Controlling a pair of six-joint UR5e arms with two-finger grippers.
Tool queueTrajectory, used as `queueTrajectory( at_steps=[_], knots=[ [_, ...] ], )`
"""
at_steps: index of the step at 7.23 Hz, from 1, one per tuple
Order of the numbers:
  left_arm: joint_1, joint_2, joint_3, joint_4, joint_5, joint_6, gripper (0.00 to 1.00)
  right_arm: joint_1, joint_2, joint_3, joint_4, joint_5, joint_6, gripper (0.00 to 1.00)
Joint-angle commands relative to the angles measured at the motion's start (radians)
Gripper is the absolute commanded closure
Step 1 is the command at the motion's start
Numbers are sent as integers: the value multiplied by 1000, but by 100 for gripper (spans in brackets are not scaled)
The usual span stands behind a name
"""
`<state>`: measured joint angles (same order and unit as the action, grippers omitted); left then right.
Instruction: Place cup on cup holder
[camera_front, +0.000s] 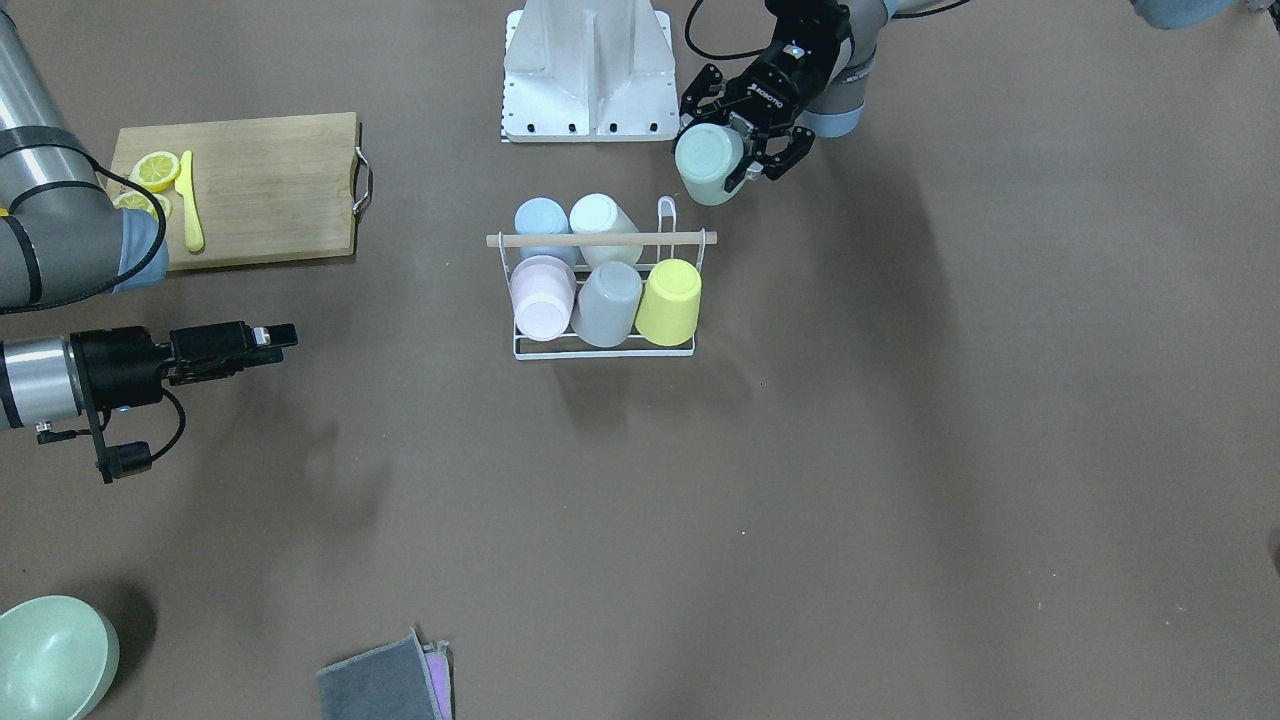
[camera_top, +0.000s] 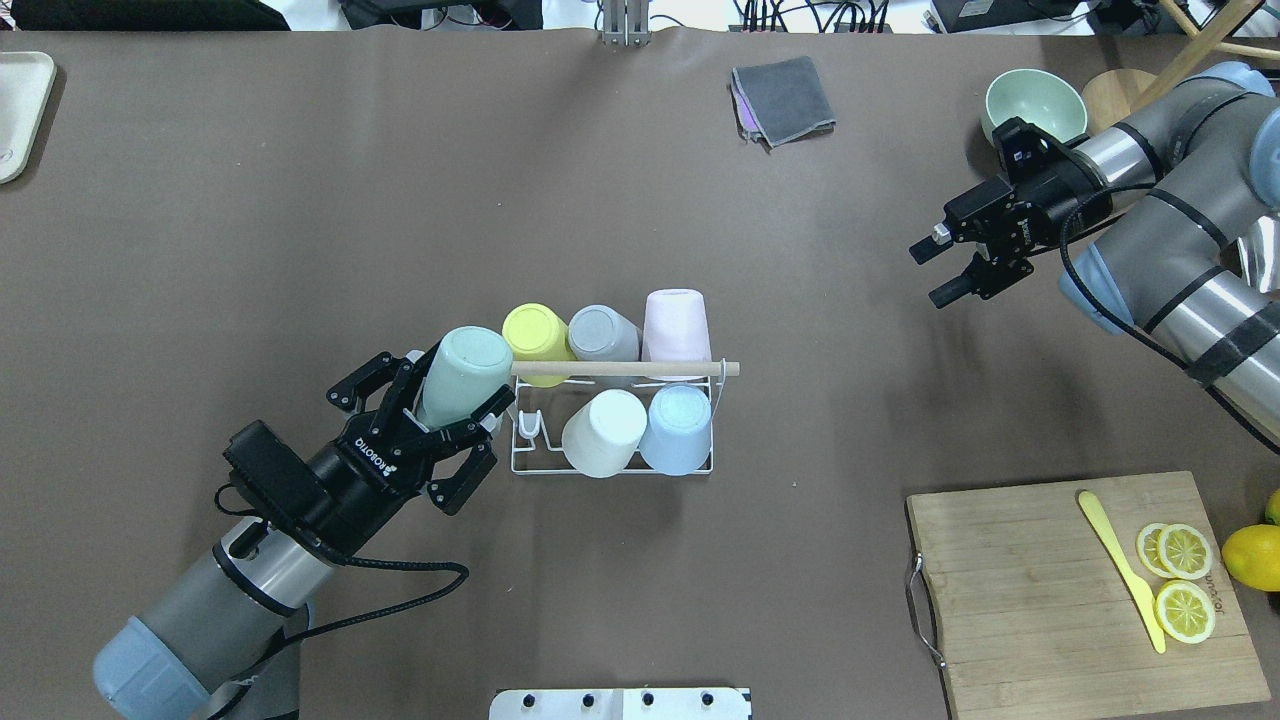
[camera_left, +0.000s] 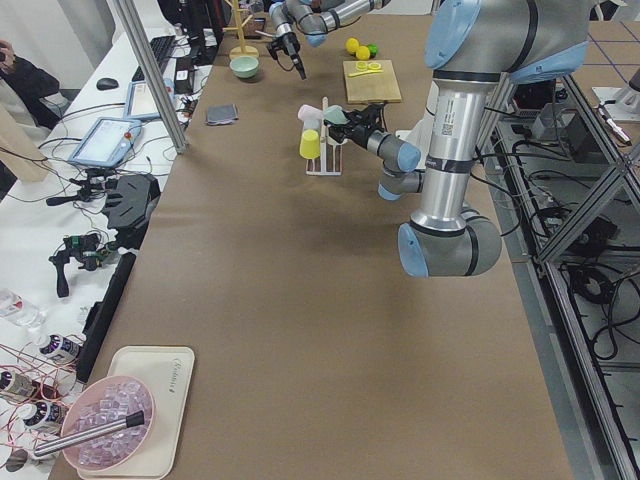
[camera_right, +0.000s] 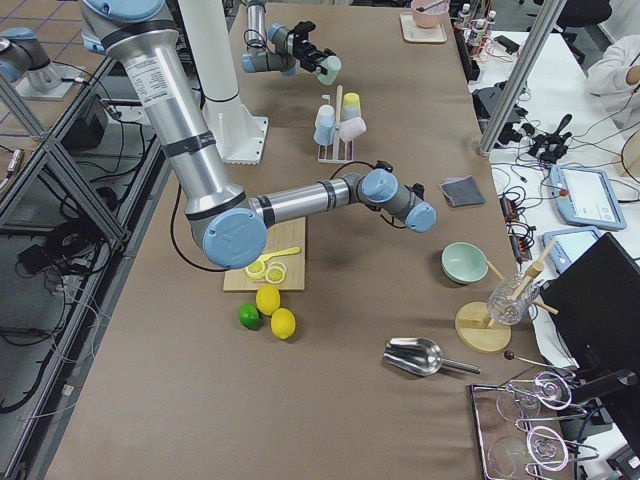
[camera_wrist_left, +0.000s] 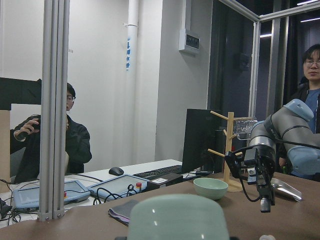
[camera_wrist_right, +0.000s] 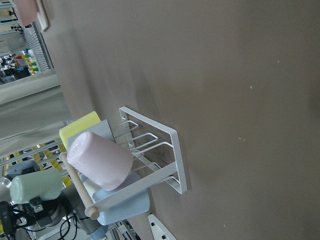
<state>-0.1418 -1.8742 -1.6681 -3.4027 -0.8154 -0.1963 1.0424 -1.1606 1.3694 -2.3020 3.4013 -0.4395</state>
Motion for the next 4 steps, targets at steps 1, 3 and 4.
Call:
queueTrajectory(
  at_steps=[1, 3, 4],
  knots=[
    [-4, -28, 21, 0, 15, 14, 100, 11, -1, 2, 1, -108, 27, 1],
    [-2, -46, 25, 2, 15, 21, 100, 7, -2, 20, 7, -141, 31, 2],
    [-1, -54, 31, 3, 15, 21, 100, 10, -25, 33, 7, -145, 31, 2]
  ],
)
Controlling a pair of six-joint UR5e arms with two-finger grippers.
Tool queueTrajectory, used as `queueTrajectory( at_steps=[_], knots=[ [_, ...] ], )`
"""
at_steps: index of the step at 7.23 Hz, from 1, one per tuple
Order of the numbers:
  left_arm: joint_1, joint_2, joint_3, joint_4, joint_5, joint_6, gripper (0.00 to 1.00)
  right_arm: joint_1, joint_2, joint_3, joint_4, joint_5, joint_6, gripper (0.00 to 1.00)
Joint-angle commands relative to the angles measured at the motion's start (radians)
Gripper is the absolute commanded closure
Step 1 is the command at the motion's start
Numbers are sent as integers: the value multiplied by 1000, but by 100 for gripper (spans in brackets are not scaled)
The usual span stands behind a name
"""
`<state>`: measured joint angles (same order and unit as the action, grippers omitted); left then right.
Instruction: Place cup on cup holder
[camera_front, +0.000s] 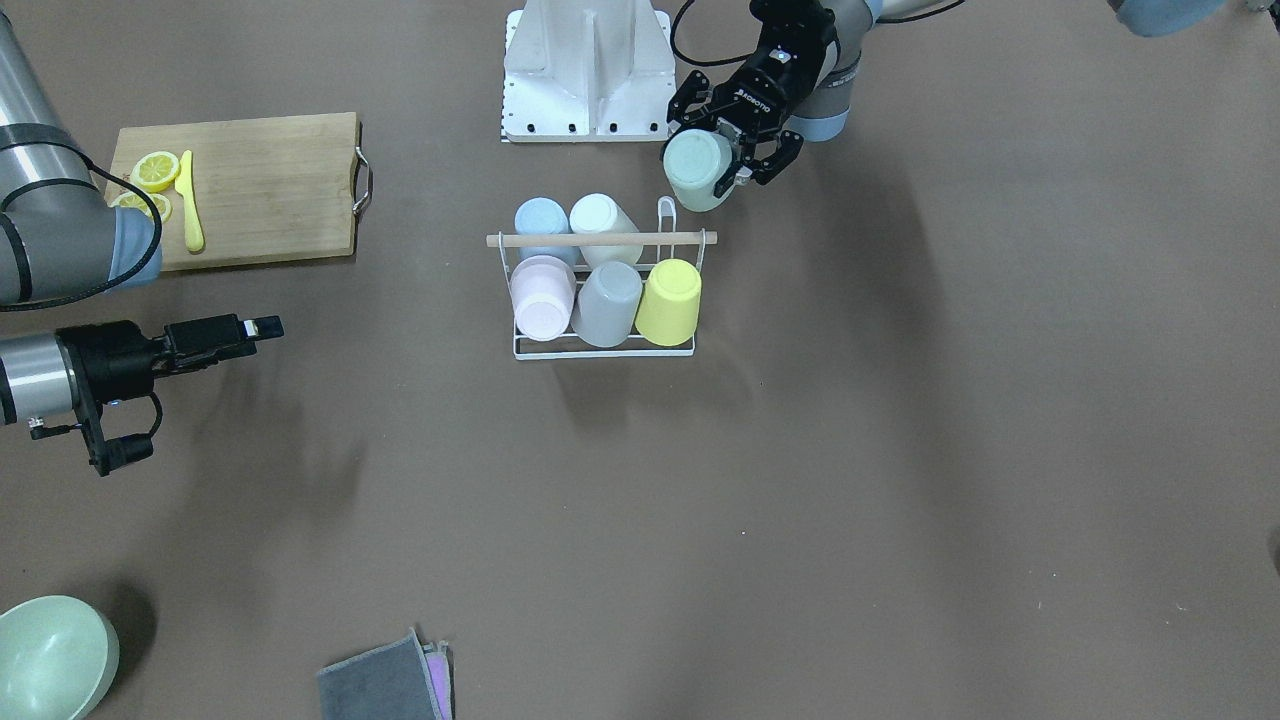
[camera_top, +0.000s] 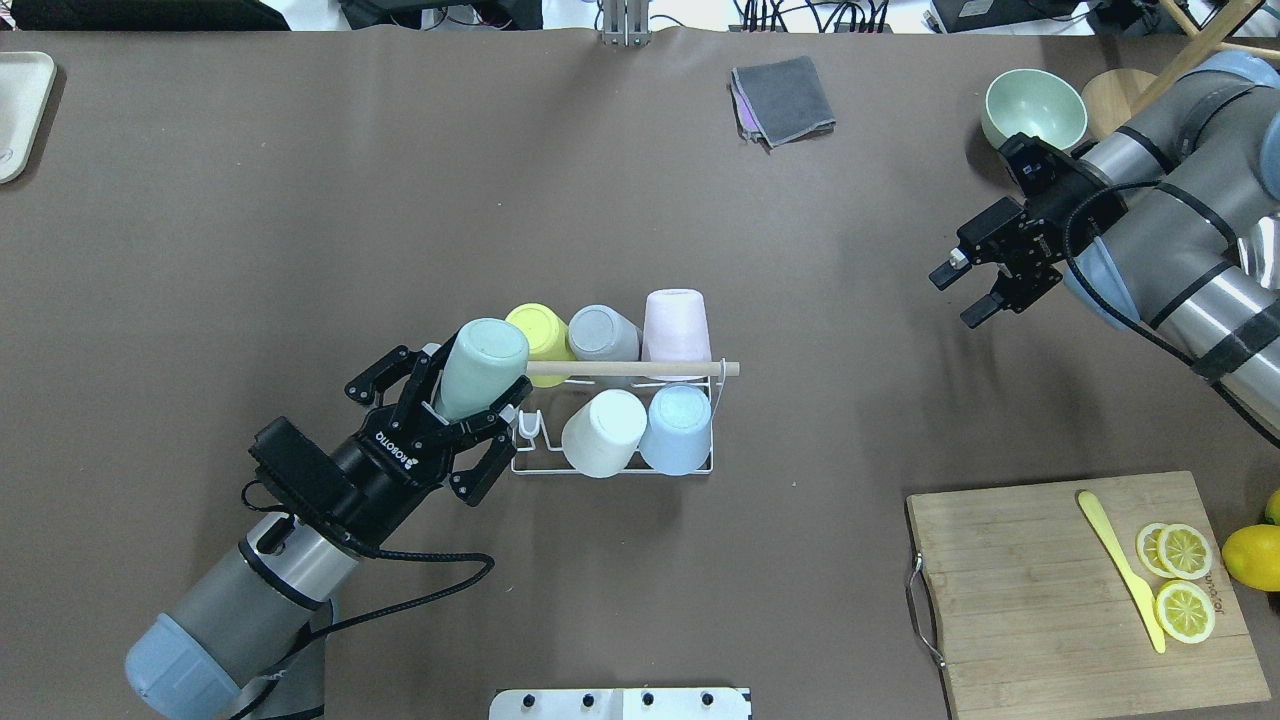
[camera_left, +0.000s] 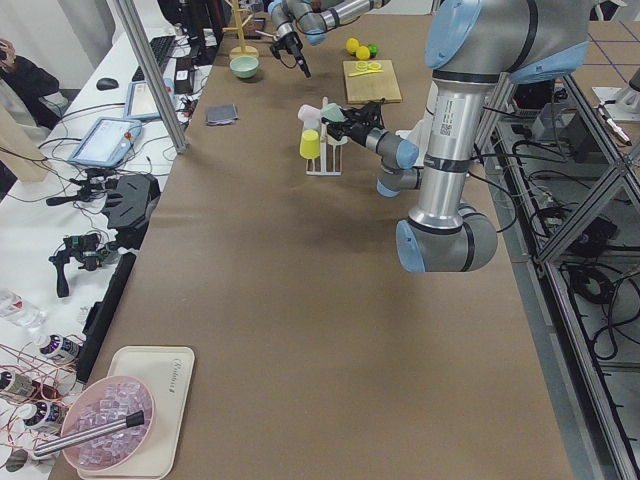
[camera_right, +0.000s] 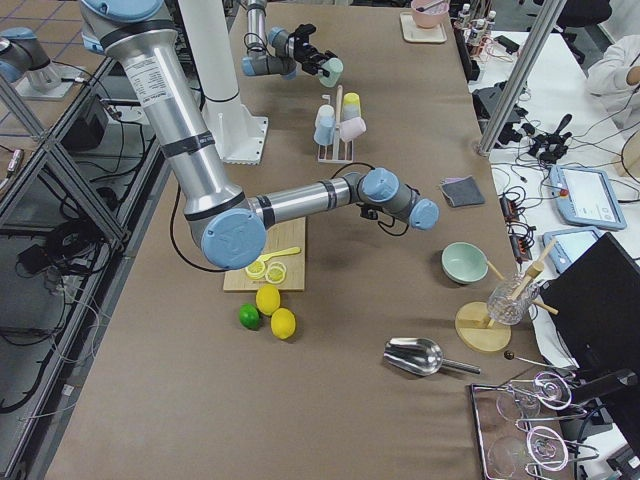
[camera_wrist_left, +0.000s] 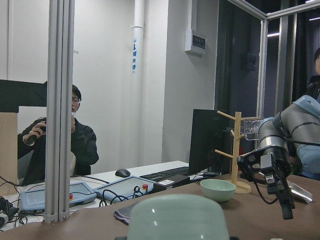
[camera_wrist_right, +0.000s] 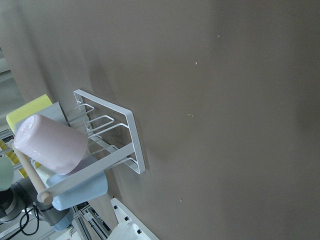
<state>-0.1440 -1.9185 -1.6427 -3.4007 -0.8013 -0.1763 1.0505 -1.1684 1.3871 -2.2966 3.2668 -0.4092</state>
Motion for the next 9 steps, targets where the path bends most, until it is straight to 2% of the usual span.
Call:
queueTrajectory(
  at_steps=[1, 2, 3, 6, 7, 8, 9],
  knots=[
    [3, -29, 36, 0, 1, 0, 100, 2, -49, 44, 3, -33, 1, 4],
    [3, -33, 37, 0, -1, 0, 100, 6, -65, 62, 0, -108, 1, 8],
    [3, -46, 41, 1, 1, 0, 100, 35, -65, 64, 3, -257, 1, 4],
    [34, -47, 47, 0, 1, -2, 100, 91, -76, 121, 8, -587, 1, 2],
    [34, -47, 47, 0, 1, -2, 100, 101, -91, 145, 49, -669, 19, 2],
    [32, -47, 50, 0, 1, -2, 100, 103, -141, 191, 154, -744, 127, 2],
    [32, -48, 50, 0, 1, -2, 100, 100, -233, 246, 301, -778, 207, 2]
  ],
)
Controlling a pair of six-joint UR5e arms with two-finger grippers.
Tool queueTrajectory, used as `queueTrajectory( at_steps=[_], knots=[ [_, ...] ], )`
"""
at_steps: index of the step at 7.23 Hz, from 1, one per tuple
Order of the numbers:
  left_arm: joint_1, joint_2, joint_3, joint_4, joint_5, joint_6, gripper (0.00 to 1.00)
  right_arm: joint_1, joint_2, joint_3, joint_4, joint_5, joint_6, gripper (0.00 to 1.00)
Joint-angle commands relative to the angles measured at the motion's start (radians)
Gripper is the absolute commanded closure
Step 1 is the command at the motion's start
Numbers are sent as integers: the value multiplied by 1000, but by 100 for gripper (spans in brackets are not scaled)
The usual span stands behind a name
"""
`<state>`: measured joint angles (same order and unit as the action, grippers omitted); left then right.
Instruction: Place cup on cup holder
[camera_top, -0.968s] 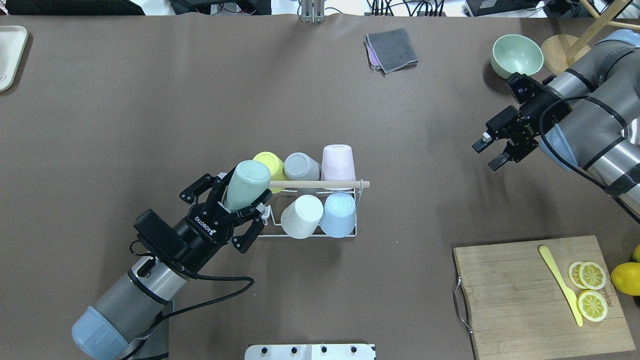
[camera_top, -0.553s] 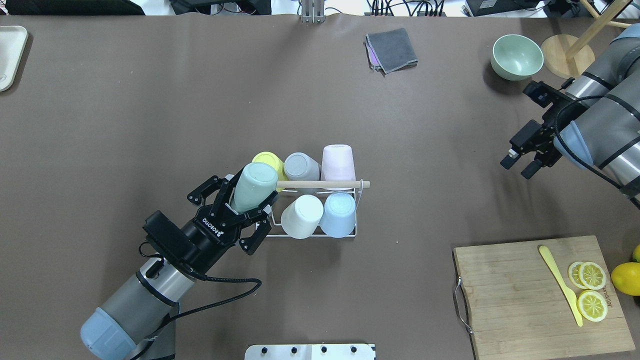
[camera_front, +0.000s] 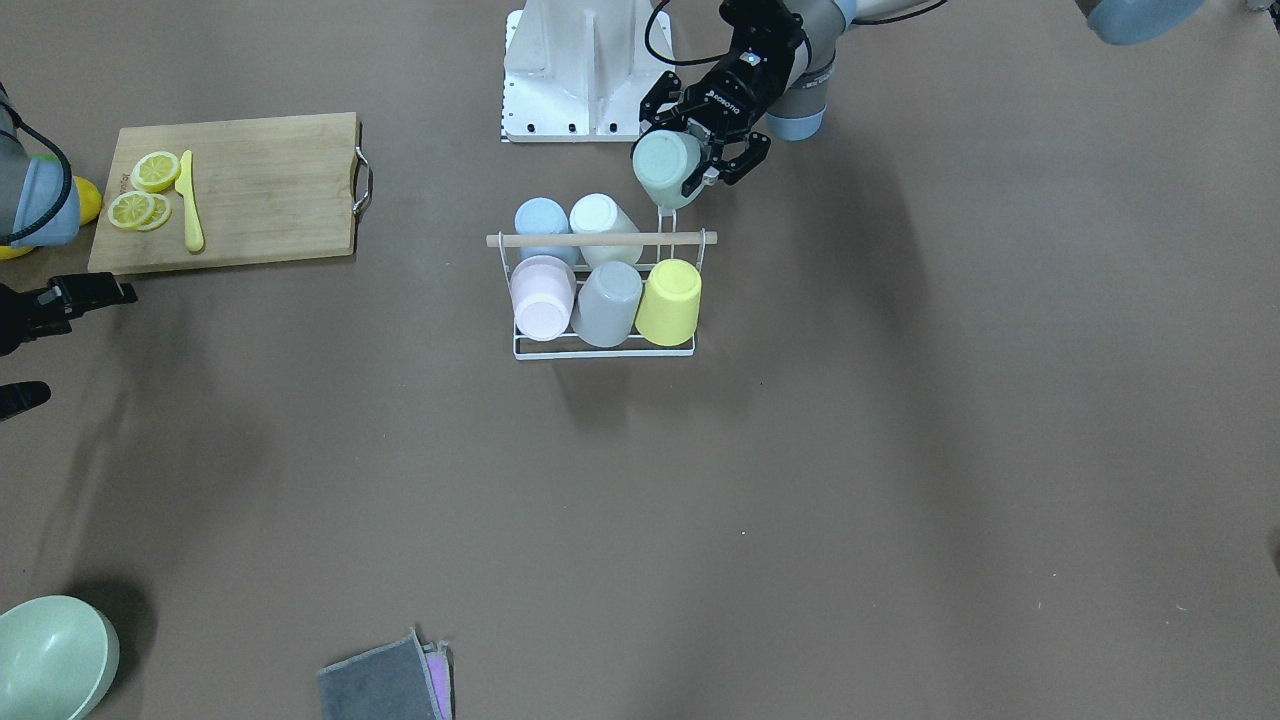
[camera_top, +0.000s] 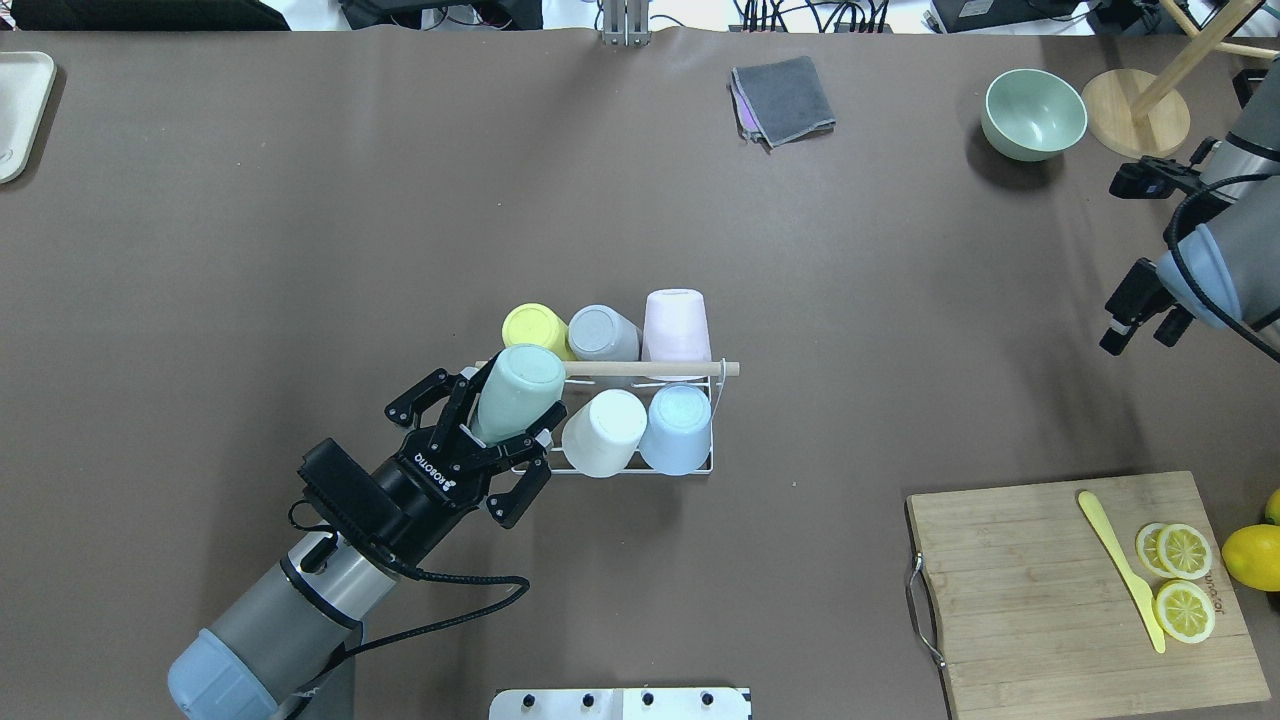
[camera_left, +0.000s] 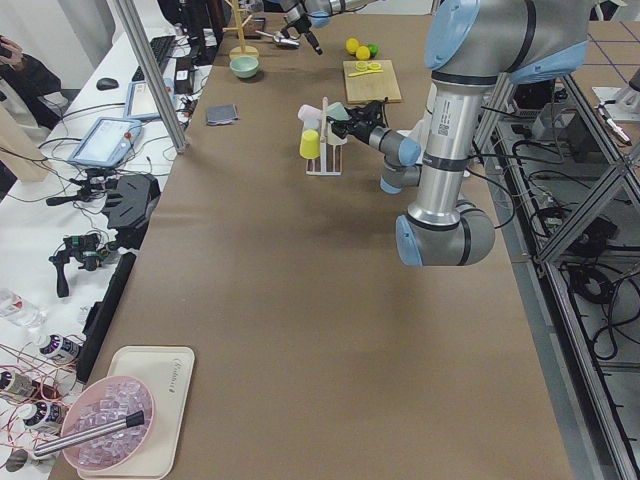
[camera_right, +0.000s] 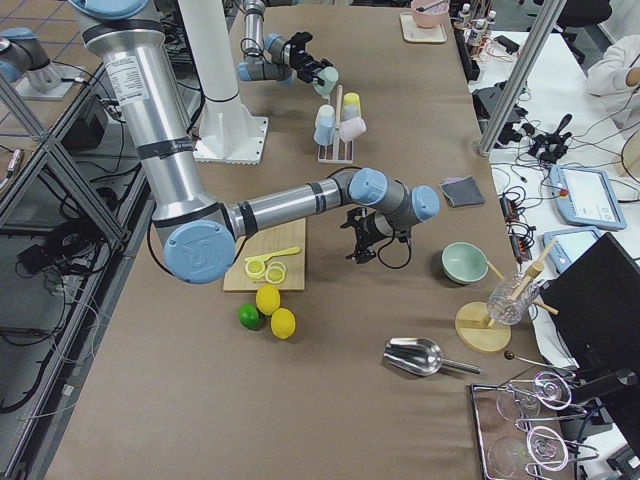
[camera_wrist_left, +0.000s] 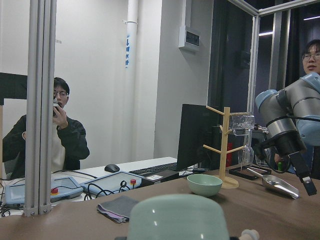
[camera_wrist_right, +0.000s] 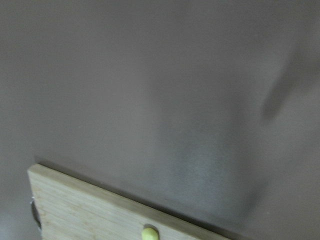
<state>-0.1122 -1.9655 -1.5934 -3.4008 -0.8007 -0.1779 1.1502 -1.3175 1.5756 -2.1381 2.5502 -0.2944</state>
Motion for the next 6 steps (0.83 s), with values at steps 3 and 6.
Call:
queueTrajectory(
  at_steps=[3, 6],
  knots=[
    [-1, -1, 7, -2, 0, 0, 100, 5, -224, 107, 395, -71, 260, 6],
    [0, -3, 26, -2, 0, -2, 100, 92, -344, 130, 682, -188, 467, 6]
  ],
)
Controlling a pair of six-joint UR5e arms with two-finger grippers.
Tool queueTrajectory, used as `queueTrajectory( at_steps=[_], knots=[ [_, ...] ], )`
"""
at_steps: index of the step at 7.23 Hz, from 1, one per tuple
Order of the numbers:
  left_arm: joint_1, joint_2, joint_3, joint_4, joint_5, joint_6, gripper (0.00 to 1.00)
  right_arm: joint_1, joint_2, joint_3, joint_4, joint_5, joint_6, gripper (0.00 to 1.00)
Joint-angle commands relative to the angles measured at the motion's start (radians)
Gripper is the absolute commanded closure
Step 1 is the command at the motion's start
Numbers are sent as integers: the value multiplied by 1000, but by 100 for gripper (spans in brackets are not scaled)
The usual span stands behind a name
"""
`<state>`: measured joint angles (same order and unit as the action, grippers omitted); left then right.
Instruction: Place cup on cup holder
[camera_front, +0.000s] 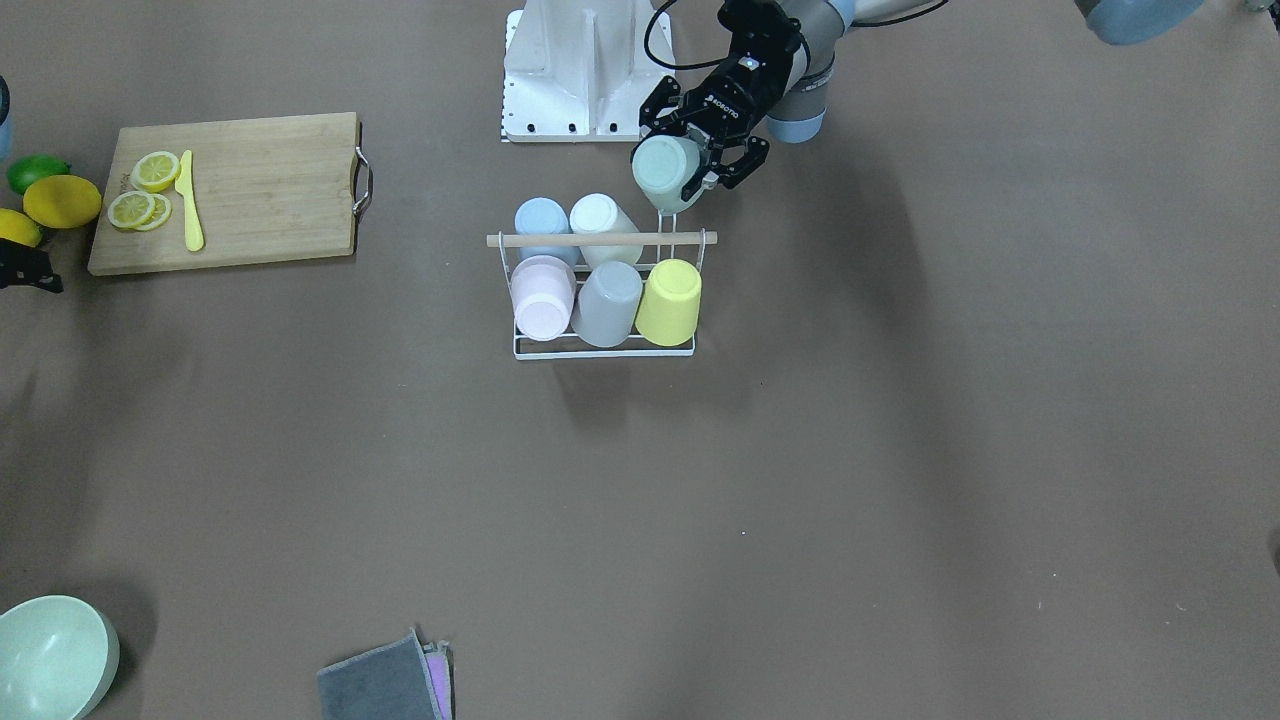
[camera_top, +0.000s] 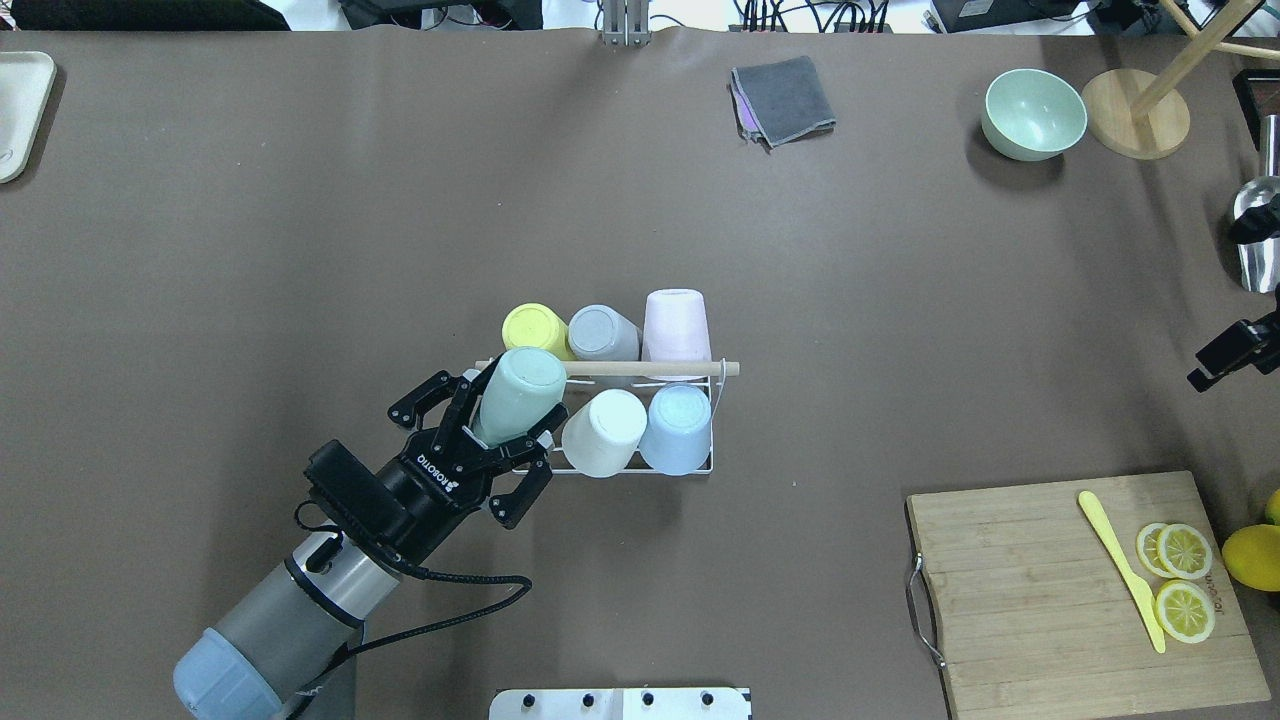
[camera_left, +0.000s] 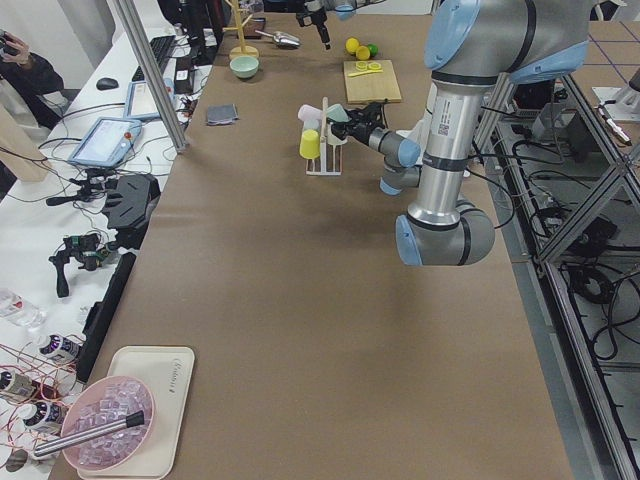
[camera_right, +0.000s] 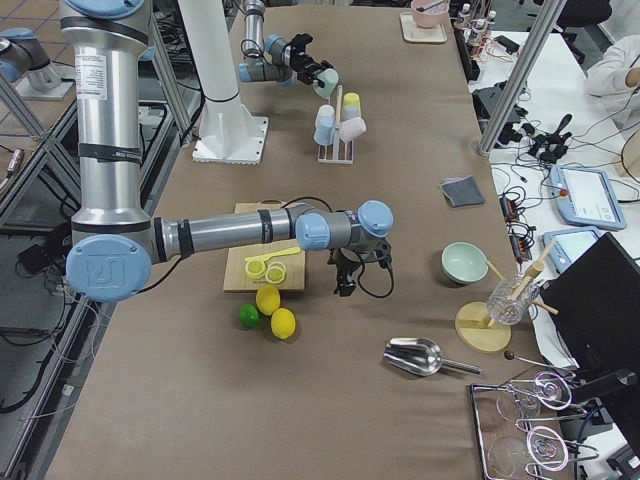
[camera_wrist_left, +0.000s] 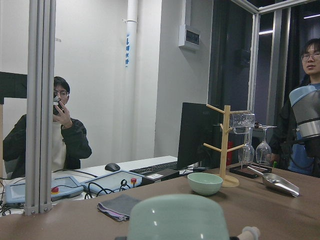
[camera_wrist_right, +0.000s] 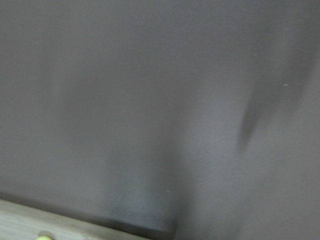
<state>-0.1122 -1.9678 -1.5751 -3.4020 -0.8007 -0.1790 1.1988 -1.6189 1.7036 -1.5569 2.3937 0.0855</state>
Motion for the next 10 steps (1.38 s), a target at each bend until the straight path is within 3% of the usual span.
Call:
queueTrajectory(
  at_steps=[1, 4, 10],
  knots=[
    [0, 0, 7, 0, 0, 1, 100, 71, -56, -5, 104, -33, 155, 6],
    [0, -5, 13, 3, 0, 1, 100, 110, -64, 4, 109, -21, 341, 3],
    [-17, -14, 38, 1, 0, 1, 100, 179, -59, -28, 95, -74, 356, 1]
  ],
)
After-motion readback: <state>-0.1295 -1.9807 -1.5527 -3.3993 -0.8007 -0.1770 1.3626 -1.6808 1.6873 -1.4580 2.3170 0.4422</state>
